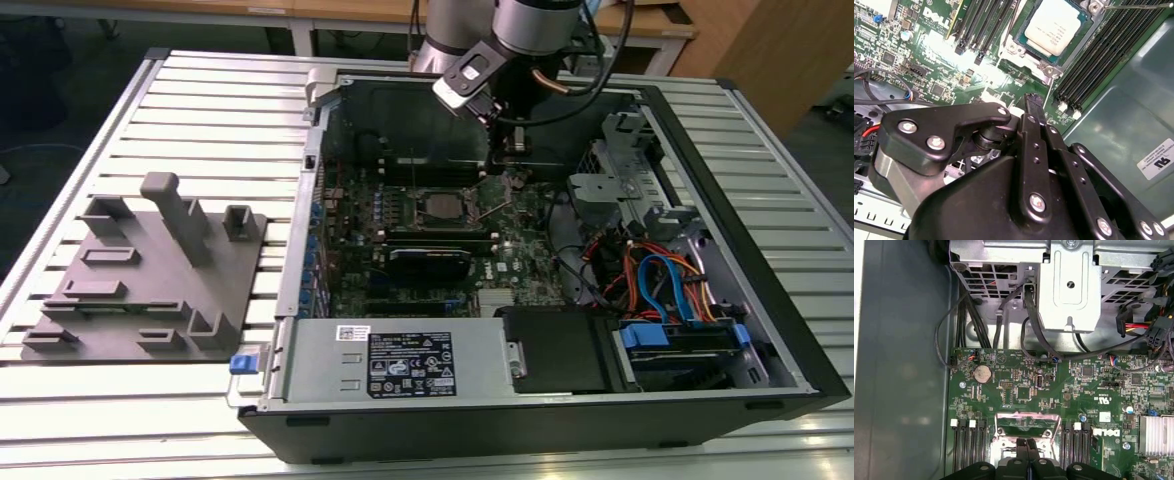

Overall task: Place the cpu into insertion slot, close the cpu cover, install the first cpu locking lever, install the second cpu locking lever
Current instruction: 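Close the cpu cover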

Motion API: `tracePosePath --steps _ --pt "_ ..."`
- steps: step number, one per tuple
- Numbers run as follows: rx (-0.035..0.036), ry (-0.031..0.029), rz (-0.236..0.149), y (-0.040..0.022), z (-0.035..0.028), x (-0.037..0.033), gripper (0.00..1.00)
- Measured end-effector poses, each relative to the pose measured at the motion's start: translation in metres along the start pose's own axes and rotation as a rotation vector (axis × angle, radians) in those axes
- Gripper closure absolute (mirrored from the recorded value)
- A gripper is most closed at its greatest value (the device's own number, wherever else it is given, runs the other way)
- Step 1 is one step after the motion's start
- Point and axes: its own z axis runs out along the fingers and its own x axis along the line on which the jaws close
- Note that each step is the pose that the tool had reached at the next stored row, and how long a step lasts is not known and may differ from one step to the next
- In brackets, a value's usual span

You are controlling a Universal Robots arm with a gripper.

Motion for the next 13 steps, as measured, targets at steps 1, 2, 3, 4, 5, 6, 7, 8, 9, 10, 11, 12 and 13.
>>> tracePosePath --steps 1,2,3,4,5,6,7,8,9,10,11,12,13 --pt "-0.0001 0.0 0.0 0.0005 0.0002 0.0 0.9" --pt "-0.0002 0.0003 0.0 0.0009 0.0005 0.0 0.9" --pt "-0.0002 0.0003 0.0 0.0013 0.0009 0.0 0.9" --pt "-0.0001 0.0002 0.0 0.0018 0.0013 0.0 0.9" --pt "0.0 0.0 0.0 0.0024 0.0017 -0.0001 0.9" --pt "-0.0001 0.0001 0.0 0.0032 0.0023 -0.0001 0.9" --pt "0.0 0.0001 0.0 0.0043 0.0027 -0.0001 0.9" --pt "0.0 -0.0001 0.0 0.0057 0.003 -0.0002 0.9" --pt "0.0 0.0 0.0 0.0071 0.0033 -0.0002 0.9" --pt "0.0 0.0 0.0 0.0085 0.0038 -0.0002 0.9" --pt "0.0 0.0 0.0 0.0098 0.0042 -0.0002 0.9" --pt "0.0 0.0 0.0 0.0107 0.0045 -0.0003 0.9" --pt "0.0 0.0 0.0 0.0116 0.0048 -0.0003 0.9"
